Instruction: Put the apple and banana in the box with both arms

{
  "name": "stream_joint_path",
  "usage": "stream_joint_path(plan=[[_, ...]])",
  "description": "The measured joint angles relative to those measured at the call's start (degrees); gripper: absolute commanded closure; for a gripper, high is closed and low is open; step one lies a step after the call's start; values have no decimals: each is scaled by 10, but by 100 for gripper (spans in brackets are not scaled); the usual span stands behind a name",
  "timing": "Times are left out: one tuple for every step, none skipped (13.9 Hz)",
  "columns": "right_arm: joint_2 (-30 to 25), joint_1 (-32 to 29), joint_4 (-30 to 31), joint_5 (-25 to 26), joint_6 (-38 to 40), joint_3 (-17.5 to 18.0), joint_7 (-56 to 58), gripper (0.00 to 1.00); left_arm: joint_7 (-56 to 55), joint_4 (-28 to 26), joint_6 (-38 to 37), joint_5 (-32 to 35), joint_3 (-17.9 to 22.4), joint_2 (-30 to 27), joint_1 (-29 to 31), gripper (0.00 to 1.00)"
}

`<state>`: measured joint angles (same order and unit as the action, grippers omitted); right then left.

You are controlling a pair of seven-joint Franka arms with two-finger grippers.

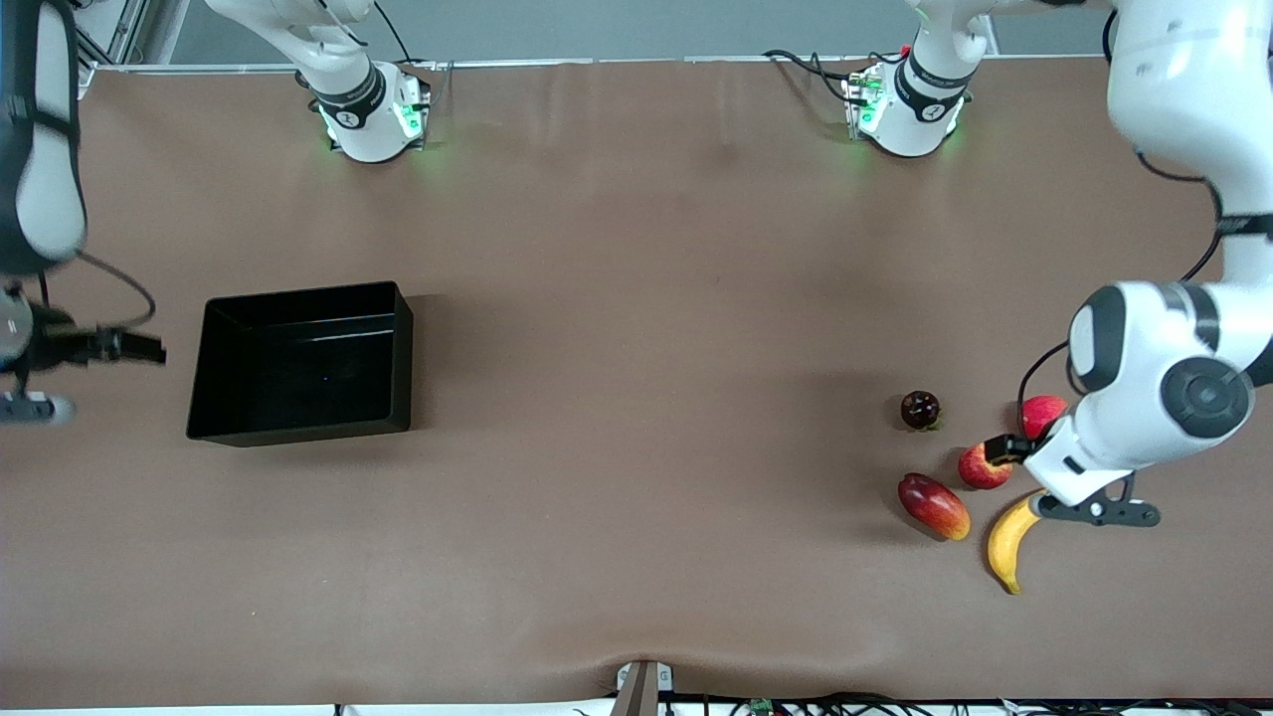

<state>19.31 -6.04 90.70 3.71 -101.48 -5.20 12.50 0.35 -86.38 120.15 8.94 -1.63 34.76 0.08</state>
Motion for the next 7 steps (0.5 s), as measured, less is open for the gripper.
stream_joint_path(plan=[[19,-5,7,0,-32,0,10,0,0,1,7,0,0,13,4,0],[33,-7,18,0,-62,0,15,0,0,1,9,0,0,21,5,0],[41,-7,34,0,-90,0,17,0,0,1,9,0,-1,28,5,0],[47,-7,57,0,-120,1,20,0,-1,0,9,-1,-3,36,4,0],[49,-8,83,0,-145,1,27,0,-2,0,11,-2,-3,44,3,0],[50,-11,108,0,-163,0,41,0,-3,1,17,-5,-3,52,3,0],[50,-18,126,0,-173,0,63,0,-3,1,24,-9,-3,59,3,0]])
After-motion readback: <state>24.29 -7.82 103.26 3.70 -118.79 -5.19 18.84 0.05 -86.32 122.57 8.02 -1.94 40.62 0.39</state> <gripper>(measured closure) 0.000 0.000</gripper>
